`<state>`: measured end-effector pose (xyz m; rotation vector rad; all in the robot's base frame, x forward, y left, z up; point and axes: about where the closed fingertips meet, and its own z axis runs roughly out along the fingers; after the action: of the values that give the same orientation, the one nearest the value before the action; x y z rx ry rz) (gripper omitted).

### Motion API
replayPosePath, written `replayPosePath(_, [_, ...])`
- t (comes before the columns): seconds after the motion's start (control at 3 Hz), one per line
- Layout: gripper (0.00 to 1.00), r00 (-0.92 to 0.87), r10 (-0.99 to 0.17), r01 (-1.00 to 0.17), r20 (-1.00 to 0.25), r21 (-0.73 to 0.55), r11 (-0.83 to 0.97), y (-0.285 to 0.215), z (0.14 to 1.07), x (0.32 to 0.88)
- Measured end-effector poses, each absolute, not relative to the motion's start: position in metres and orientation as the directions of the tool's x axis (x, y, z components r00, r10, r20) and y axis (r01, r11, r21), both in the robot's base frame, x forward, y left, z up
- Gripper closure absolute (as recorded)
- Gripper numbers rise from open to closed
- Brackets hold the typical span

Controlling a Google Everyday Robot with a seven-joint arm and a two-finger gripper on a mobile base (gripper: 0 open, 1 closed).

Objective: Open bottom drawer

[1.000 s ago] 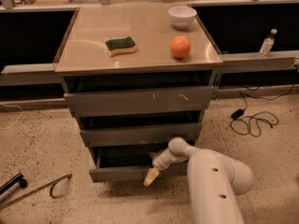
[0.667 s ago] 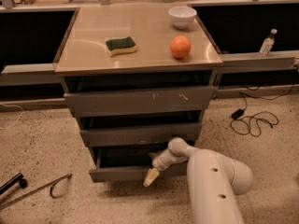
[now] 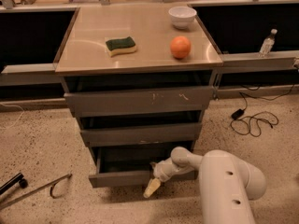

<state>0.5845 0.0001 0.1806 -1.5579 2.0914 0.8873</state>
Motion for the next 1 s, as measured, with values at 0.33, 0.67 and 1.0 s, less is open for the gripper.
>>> replayPosePath(0.33, [0.0, -0.319, -0.7, -0.946, -0.639, 0.257, 0.196, -0.003, 0.187, 0.561])
replayPosePath(0.67, [0.0, -0.326, -0.705, -0.941, -0.63, 0.291, 0.175, 0.004, 0.18, 0.536])
replayPosePath(1.0, [0.0, -0.326, -0.705, -0.941, -0.63, 0.29, 0.176, 0.004, 0.181, 0.537])
